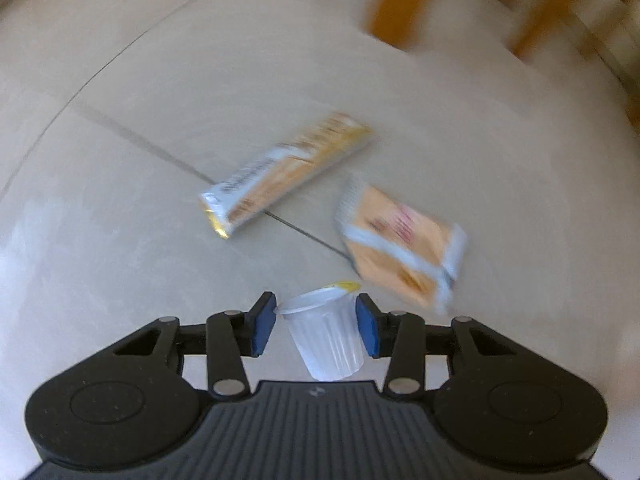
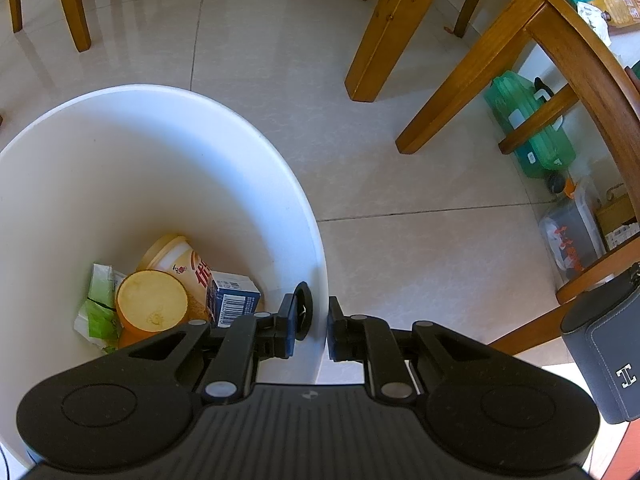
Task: Collect trash
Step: 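Carry the paper cup over the bin and open the left gripper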
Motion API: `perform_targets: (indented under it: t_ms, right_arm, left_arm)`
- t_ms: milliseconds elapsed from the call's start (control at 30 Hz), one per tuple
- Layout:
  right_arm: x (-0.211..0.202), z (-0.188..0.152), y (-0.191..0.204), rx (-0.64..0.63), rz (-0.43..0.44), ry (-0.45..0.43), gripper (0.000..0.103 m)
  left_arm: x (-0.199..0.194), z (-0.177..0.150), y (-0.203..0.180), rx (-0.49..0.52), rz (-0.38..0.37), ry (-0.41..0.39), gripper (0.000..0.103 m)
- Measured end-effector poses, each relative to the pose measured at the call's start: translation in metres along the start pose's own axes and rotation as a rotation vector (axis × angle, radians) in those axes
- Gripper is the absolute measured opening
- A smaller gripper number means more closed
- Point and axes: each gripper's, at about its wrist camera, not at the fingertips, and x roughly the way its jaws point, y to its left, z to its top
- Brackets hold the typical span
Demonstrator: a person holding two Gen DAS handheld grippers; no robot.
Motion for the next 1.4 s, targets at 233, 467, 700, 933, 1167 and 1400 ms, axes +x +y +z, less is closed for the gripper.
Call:
perform_targets:
  t_ms: [233, 467, 700, 933, 1167, 1400]
  right_arm:
    - [0.0, -0.001, 0.002, -0.011, -0.01, -0.005, 0.018]
    - [0.0, -0.002, 0.005, -0.024, -0.023, -0.011, 0.019]
    - [-0.001, -0.003, 0.006, -0.029, -0.028, -0.015, 0.019]
    - [-0.001, -0.004, 0.004, -0.026, -0.017, -0.012, 0.019]
    - [-0.001, -0.003, 0.003, -0.022, -0.01, -0.011, 0.019]
    - [-0.002, -0.003, 0.003, -0.024, -0.009, -0.012, 0.019]
  left_arm:
    - [-0.088, -0.035, -0.065, 0.404, -0.148, 0.061, 0.043]
    - [-0.198, -0.06, -0.143, 0.732, -0.372, 0.084, 0.043]
    - [-0.283, -0.075, -0.21, 0.962, -0.564, -0.031, 0.043]
    - [-0.305, -0.089, -0.257, 1.075, -0.684, -0.032, 0.088]
    - [-0.299, -0.092, -0.25, 1.113, -0.636, -0.081, 0.09]
    - [-0.279, -0.065, -0.226, 1.017, -0.581, -0.083, 0.09]
